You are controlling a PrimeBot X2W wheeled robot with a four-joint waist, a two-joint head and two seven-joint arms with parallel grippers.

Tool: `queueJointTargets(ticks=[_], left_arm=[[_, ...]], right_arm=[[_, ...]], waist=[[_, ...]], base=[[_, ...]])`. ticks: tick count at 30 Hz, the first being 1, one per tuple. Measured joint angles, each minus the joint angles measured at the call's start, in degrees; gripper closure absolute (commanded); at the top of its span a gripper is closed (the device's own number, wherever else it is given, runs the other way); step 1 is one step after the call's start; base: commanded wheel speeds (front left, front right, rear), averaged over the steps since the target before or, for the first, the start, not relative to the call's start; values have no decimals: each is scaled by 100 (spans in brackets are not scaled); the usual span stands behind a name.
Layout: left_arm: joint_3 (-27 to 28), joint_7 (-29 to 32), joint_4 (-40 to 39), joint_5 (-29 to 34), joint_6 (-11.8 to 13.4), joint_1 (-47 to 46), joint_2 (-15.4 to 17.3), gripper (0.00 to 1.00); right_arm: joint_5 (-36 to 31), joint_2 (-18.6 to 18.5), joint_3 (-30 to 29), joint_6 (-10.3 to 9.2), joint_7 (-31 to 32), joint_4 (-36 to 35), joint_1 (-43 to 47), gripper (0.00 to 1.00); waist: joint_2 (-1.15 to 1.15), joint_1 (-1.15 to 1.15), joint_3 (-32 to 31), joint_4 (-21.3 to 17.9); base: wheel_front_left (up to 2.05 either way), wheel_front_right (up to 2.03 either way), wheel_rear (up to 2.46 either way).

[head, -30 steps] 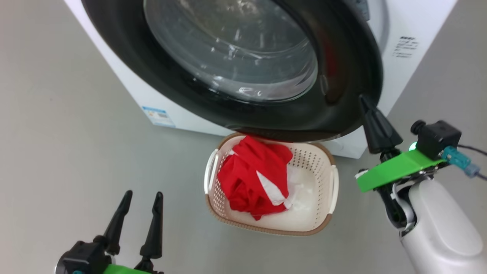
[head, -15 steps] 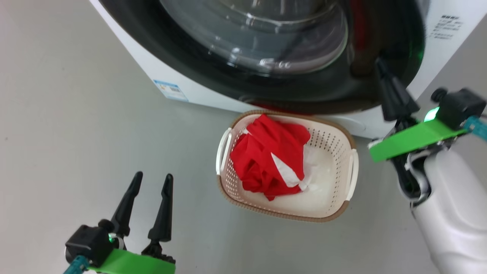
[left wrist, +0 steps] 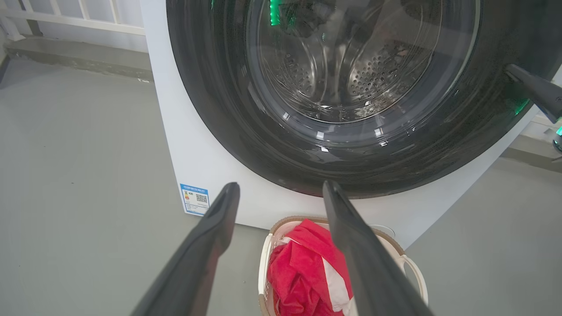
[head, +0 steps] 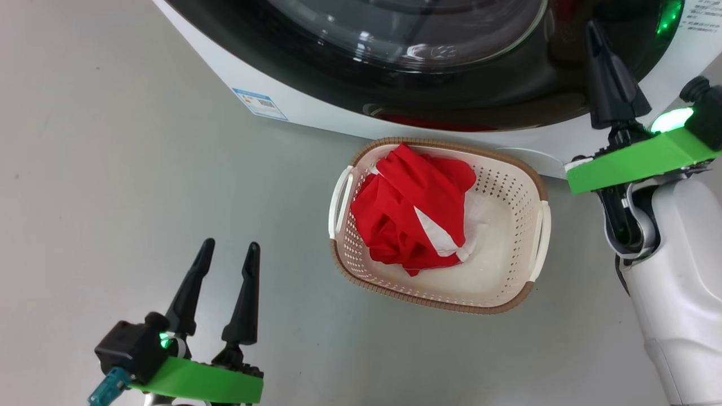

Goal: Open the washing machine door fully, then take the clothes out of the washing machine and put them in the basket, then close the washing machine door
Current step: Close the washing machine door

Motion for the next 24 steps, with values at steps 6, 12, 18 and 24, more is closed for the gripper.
queueJointTargets(ticks=[6,12,18,24], left_arm=[[7,0,32,-16,0,-82,-1,0],[76,0,81,31,0,-80,-2,0],[205,0,60,279,0,-41,-3,0],[229,0,86,524,0,121,-2,0]], right_arm=[[0,16,41,-3,0,-5,-17,100],[-1,-65,211,-53,-2,-5,274,84],[-3,-55,238,-53,-2,-26,989,0],[-43,-62,167,-53,-1,-148,1745,0]], waist=[[0,0,-51,-23],[0,0,-239,-98],[0,0,-485,-205],[0,0,-769,-328]], base=[[0,0,0],[0,0,0],[0,0,0],[0,0,0]])
